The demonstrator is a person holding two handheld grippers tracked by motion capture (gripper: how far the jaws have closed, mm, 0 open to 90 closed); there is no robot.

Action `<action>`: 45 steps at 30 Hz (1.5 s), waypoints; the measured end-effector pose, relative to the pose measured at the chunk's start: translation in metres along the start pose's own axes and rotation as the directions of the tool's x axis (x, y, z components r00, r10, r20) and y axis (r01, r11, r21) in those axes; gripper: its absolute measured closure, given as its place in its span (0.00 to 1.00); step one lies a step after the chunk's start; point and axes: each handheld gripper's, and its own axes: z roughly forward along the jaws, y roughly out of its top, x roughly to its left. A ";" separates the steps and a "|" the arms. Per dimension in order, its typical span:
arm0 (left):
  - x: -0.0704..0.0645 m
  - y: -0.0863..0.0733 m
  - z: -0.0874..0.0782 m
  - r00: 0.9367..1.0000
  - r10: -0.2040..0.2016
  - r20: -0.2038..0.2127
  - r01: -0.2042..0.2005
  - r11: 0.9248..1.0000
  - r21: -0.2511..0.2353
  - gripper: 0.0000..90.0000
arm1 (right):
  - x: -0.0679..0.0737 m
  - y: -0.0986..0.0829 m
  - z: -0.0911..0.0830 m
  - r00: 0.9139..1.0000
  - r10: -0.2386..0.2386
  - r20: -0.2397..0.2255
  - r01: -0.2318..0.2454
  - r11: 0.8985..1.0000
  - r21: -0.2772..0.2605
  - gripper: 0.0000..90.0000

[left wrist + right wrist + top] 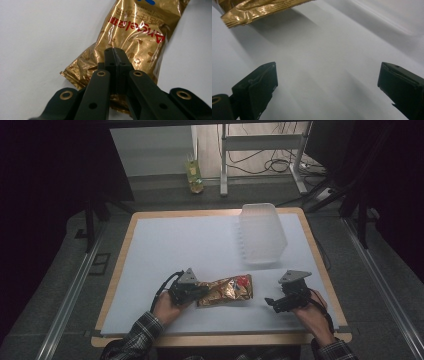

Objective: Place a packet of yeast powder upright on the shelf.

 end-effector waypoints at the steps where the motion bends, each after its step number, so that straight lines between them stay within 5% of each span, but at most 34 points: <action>1: 0.000 -0.001 -0.001 1.000 -0.006 0.005 0.006 1.000 0.000 1.00 | 0.000 0.000 0.000 1.000 0.004 -0.005 -0.004 1.000 0.001 0.03; 8: -0.004 -0.009 -0.008 1.000 0.015 -0.004 -0.015 1.000 0.001 1.00 | 0.001 0.001 -0.003 1.000 0.009 -0.024 -0.009 1.000 -0.007 0.03; 21: -0.006 -0.021 -0.014 1.000 -0.020 0.011 0.019 1.000 0.003 1.00 | 0.004 0.010 -0.006 0.994 0.047 -0.104 -0.050 0.998 -0.028 0.03; 26: -0.006 -0.023 -0.015 0.999 -0.030 0.014 0.030 0.999 0.011 1.00 | 0.005 0.018 -0.009 0.977 0.087 -0.193 -0.097 0.994 -0.044 0.03; 29: -0.006 -0.025 -0.015 1.000 -0.026 0.013 0.026 0.999 0.040 1.00 | 0.006 0.024 -0.009 0.978 0.060 -0.202 -0.070 0.997 -0.043 0.03; 45: -0.005 -0.026 -0.015 0.999 -0.045 0.011 0.044 0.996 0.073 1.00 | 0.019 0.073 0.026 0.929 0.129 -0.348 -0.127 0.991 0.027 0.05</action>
